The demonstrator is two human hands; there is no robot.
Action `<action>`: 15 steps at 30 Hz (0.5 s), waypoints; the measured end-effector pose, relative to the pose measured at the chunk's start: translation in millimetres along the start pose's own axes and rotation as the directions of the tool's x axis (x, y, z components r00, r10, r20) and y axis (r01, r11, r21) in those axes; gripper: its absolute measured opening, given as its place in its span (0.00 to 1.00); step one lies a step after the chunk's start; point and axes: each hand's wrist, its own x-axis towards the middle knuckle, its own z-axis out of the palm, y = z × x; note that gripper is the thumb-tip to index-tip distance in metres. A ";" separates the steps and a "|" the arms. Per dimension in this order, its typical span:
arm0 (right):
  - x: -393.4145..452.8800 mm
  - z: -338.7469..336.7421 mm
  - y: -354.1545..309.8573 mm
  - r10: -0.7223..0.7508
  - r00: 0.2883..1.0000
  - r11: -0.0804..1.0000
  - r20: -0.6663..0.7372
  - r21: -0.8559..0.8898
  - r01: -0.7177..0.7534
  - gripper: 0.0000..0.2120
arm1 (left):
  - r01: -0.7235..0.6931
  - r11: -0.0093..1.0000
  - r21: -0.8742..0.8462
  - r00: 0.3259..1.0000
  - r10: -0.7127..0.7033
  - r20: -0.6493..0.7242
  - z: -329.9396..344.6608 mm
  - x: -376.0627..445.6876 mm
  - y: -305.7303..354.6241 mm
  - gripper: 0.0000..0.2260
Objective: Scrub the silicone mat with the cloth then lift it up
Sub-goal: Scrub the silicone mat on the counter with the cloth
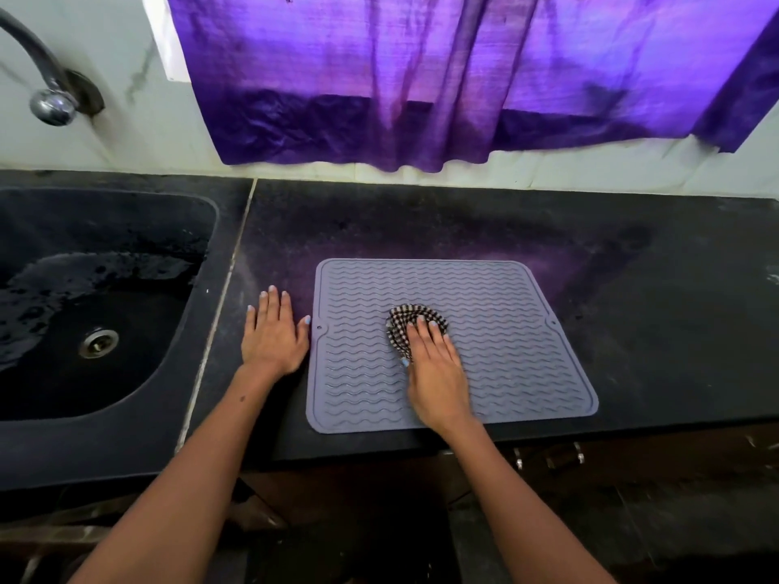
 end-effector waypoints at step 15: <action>16.1 -39.3 -11.3 0.350 0.925 0.567 0.149 0.752 -0.336 0.21 | -0.038 0.999 0.010 0.998 0.038 -0.041 2.7 -5.5 -3.3 0.31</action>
